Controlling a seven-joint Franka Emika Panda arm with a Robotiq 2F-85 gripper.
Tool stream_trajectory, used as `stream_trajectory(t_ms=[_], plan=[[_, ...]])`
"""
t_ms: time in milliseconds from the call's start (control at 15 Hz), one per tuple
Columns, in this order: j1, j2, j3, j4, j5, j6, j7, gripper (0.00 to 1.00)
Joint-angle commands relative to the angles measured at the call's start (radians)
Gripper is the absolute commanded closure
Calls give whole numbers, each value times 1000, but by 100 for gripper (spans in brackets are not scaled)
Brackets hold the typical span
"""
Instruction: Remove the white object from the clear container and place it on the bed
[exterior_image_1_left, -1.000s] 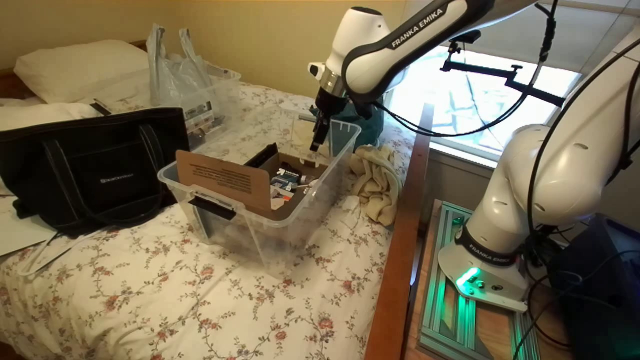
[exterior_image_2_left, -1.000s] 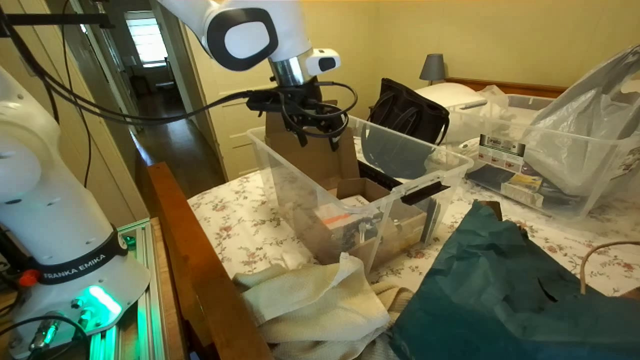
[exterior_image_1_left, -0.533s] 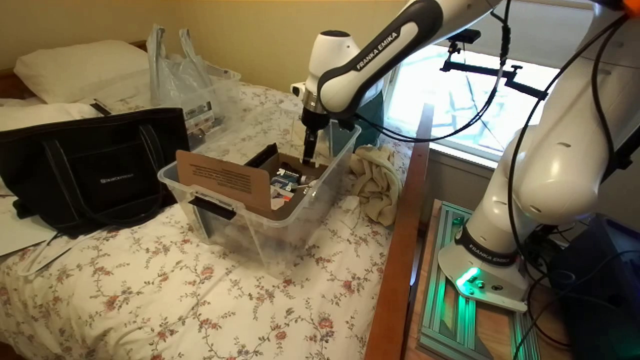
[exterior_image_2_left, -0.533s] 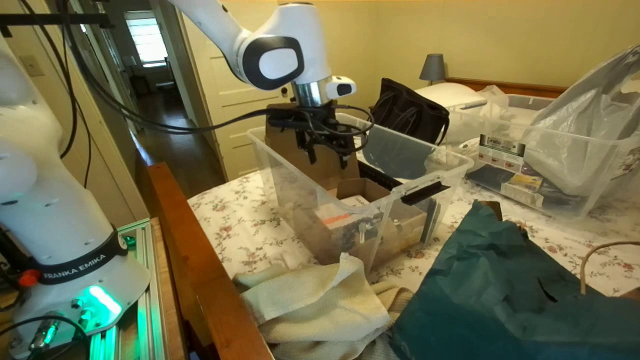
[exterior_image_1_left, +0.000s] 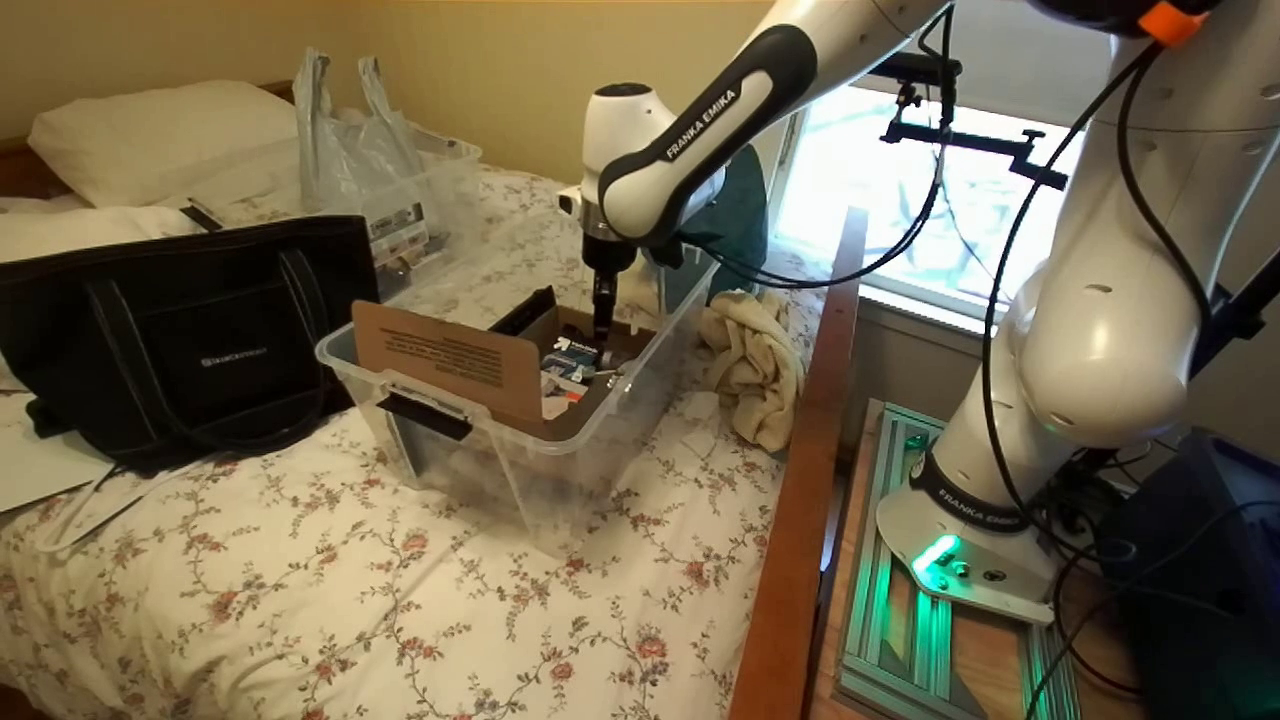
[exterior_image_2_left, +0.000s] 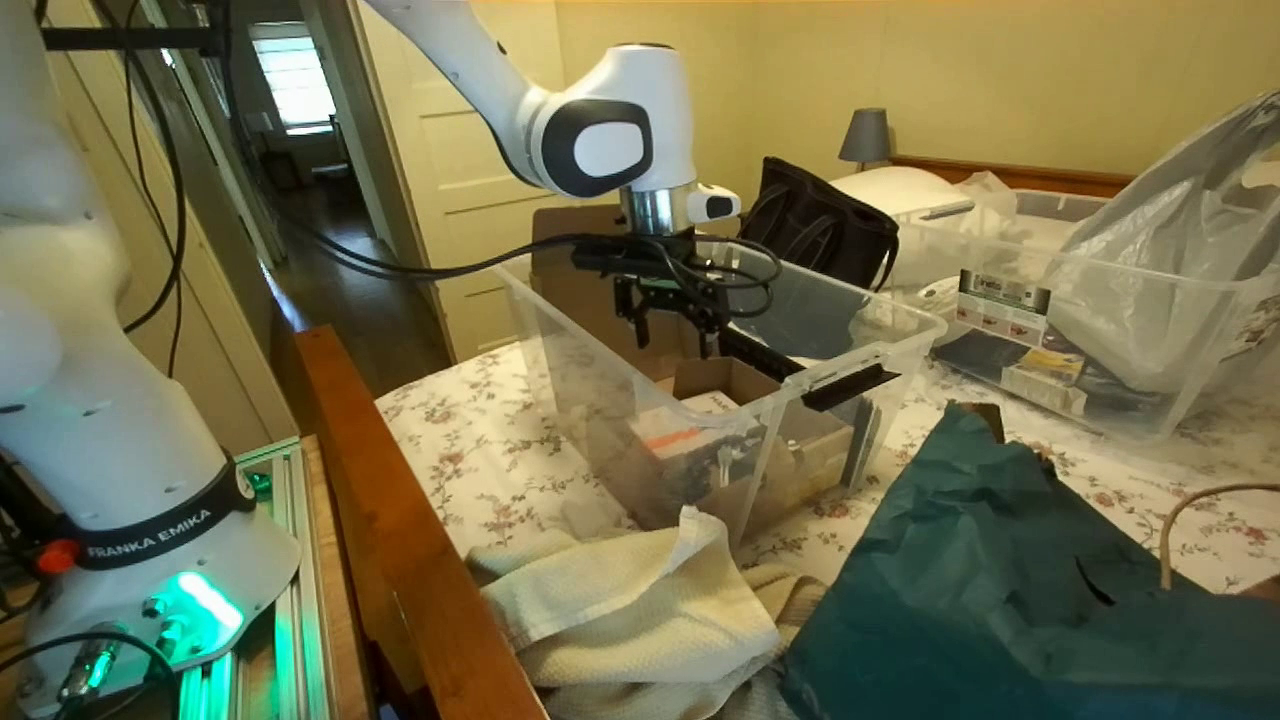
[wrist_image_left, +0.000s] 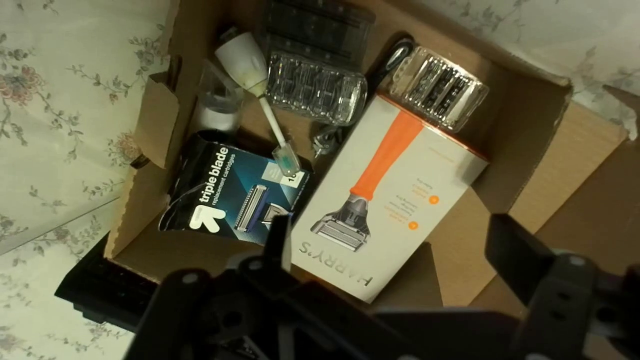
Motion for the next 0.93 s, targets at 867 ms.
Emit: stream_trajectory(t_ms=[867], plan=[[-1,298,8,142,-226,87,159,0]])
